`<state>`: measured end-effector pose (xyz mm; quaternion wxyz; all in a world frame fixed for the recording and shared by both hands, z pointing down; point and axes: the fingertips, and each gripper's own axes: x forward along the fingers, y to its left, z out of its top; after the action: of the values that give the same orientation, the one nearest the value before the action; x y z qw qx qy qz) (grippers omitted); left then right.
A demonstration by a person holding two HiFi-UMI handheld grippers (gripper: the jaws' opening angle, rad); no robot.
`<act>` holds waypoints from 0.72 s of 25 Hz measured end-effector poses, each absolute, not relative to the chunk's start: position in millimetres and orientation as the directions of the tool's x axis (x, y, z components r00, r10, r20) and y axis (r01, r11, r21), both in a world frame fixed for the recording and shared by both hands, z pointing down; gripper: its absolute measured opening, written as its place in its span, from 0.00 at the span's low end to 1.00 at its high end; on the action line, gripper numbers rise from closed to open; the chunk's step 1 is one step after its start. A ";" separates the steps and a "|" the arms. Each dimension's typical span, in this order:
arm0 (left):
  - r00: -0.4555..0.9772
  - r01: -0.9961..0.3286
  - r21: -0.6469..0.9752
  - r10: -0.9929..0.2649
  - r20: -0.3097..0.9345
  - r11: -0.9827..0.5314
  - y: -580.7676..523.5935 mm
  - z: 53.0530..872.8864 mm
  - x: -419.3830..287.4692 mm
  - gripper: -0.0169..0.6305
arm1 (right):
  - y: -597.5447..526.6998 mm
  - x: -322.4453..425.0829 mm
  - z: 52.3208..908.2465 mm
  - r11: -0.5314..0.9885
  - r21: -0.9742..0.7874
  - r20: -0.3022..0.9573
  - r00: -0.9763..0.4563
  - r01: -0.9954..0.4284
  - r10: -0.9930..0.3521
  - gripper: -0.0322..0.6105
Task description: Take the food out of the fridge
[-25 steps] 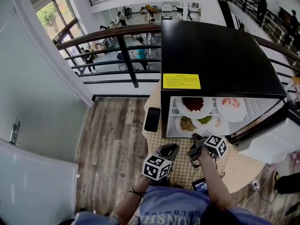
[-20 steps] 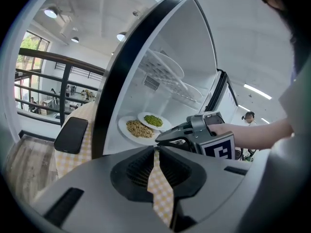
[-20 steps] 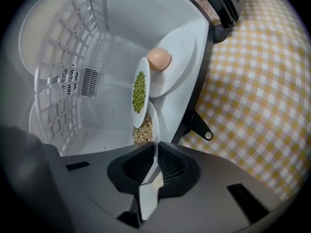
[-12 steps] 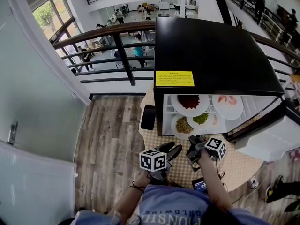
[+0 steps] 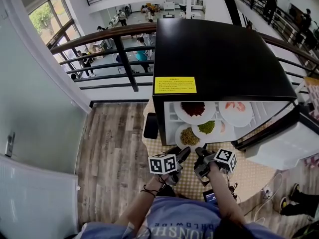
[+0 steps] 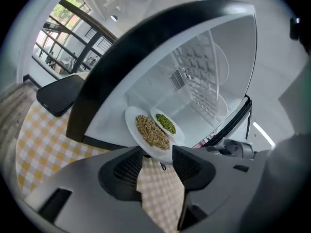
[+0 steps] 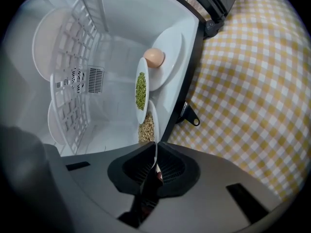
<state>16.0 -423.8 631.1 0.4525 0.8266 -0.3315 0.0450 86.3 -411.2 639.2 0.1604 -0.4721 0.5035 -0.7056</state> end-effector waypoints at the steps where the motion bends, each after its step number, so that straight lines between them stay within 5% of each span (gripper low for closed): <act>1: 0.776 -0.601 0.695 -0.495 0.391 -0.394 -423.9 632.8 19.0 0.34 | -411.2 86.6 638.4 -0.438 -0.862 0.506 -0.504 -0.256 -0.700 0.10; 18: 0.751 -0.615 0.694 -0.545 0.373 -0.373 -406.2 610.7 8.4 0.33 | -399.8 72.5 614.9 -0.335 -0.894 0.449 -0.600 -0.299 -0.663 0.10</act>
<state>8.4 -406.2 610.7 0.4365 0.8277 -0.3504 0.0404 72.5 -399.8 614.9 0.1308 -0.4279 0.5616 -0.6960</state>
